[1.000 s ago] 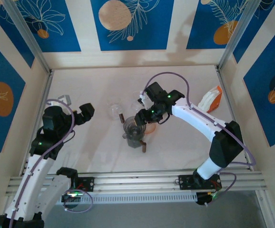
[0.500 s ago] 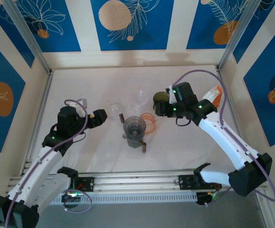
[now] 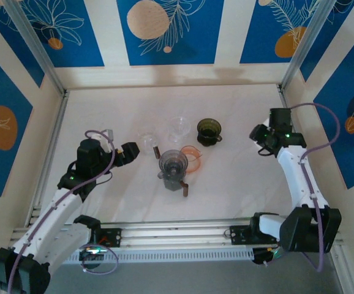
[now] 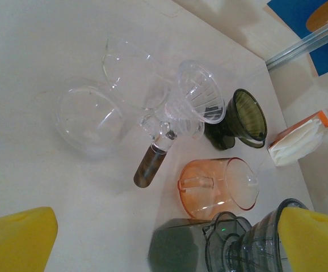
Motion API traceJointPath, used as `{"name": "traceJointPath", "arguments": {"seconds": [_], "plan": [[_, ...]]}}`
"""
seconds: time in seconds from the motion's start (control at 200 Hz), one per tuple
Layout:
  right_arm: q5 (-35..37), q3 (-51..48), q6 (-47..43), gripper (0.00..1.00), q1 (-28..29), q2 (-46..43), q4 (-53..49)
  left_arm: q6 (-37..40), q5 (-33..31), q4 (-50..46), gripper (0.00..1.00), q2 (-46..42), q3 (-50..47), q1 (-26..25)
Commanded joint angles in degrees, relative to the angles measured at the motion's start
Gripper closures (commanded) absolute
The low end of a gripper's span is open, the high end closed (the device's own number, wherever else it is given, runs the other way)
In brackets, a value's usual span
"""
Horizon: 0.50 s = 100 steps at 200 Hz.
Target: Place the coffee filter in the dripper
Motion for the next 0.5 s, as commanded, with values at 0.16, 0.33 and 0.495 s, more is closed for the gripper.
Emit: {"name": "traceJointPath", "arguments": {"seconds": [0.16, 0.33, 0.495], "plan": [[0.2, 6.4, -2.4, 0.51, -9.3, 10.8, 3.4, -0.7, 2.5, 2.7, 0.00, 0.0, -1.7, -0.3], [-0.2, 9.3, -4.5, 0.58, -11.1, 16.2, 5.0, -0.3, 2.4, 2.8, 0.00, 0.3, -1.5, -0.3], [-1.1, 10.6, -6.0, 0.60, -11.5, 19.8, 6.5, -0.3, 2.5, 3.0, 0.00, 1.0, -1.5, -0.3]]}}
